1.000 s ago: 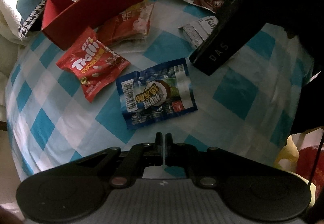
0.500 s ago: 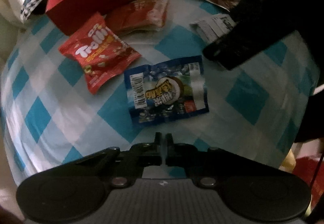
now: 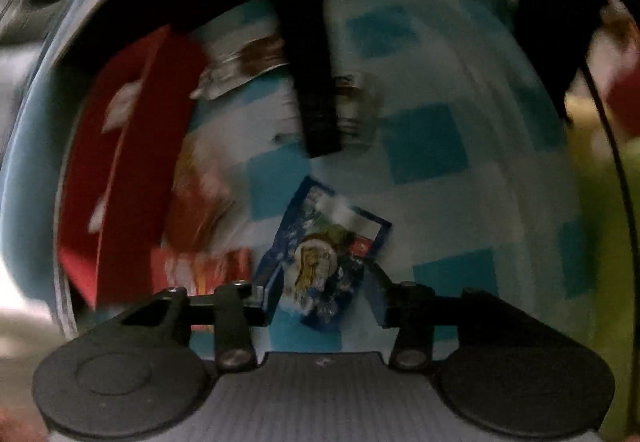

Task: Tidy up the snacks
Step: 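Grasp the blue coconut-candy bag with the left tool while the right tool grasps the Kaprons wafer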

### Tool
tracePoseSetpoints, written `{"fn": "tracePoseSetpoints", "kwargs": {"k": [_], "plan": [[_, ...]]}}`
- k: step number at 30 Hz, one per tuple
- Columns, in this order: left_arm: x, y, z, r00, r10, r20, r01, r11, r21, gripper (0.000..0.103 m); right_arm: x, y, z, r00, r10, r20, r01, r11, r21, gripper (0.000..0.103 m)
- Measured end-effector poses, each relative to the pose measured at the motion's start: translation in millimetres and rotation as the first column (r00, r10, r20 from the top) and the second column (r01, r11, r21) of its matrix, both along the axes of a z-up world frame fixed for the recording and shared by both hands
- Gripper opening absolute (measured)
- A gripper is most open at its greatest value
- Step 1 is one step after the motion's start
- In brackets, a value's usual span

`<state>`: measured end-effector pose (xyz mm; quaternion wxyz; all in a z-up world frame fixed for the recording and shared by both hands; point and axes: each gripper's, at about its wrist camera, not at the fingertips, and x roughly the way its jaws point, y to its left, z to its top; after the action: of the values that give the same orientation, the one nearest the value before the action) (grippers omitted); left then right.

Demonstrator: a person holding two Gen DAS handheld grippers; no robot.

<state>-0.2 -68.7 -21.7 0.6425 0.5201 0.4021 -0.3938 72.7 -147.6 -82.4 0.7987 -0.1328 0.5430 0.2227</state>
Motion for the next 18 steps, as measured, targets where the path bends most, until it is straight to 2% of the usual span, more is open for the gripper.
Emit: {"fn": "tracePoseSetpoints", "kwargs": {"k": [4, 6, 8, 9, 11, 13, 14, 17, 18], "plan": [[14.9, -2.9, -21.0, 0.994, -0.080, -0.074, 0.082, 0.996, 0.020, 0.045, 3.1, -4.5, -2.2, 0.999, -0.011, -0.030, 0.011, 1.000, 0.023, 0.075], [18.7, -1.9, -30.0, 0.989, -0.134, -0.067, 0.136, 0.991, 0.017, 0.070, 4.3, -2.6, -2.6, 0.999, -0.008, -0.033, 0.009, 1.000, 0.025, 0.077], [32.1, -0.3, -30.9, 0.983, -0.161, -0.086, 0.161, 0.987, -0.006, 0.083, 5.6, -1.5, -2.3, 0.999, -0.007, -0.039, 0.008, 1.000, 0.031, 0.077], [43.5, -0.1, -32.6, 0.983, -0.133, -0.123, 0.132, 0.991, -0.017, 0.089, 6.1, -0.9, -2.7, 0.999, -0.007, -0.043, 0.008, 0.999, 0.034, 0.077], [64.6, 1.1, -35.7, 0.976, -0.035, -0.217, 0.028, 0.999, -0.035, 0.088, 6.6, 1.3, -4.0, 0.999, -0.001, -0.046, 0.002, 0.999, 0.033, 0.077], [71.3, 1.9, -36.0, 0.963, 0.051, -0.264, -0.065, 0.997, -0.044, 0.077, 6.7, 3.3, -4.5, 0.999, 0.007, -0.042, -0.006, 1.000, 0.028, 0.077], [68.2, 2.8, -33.6, 0.959, 0.078, -0.272, -0.095, 0.994, -0.051, 0.072, 7.3, 3.8, -4.7, 0.999, 0.008, -0.041, -0.007, 1.000, 0.029, 0.077], [51.6, 2.8, -32.6, 0.963, 0.143, -0.228, -0.159, 0.986, -0.052, 0.069, 8.5, 3.3, -4.3, 0.999, 0.001, -0.035, 0.000, 1.000, 0.029, 0.072], [49.4, 2.6, -32.8, 0.955, 0.186, -0.231, -0.204, 0.977, -0.058, 0.069, 8.7, 3.2, -3.9, 0.999, -0.001, -0.032, 0.002, 1.000, 0.028, 0.070]]}}
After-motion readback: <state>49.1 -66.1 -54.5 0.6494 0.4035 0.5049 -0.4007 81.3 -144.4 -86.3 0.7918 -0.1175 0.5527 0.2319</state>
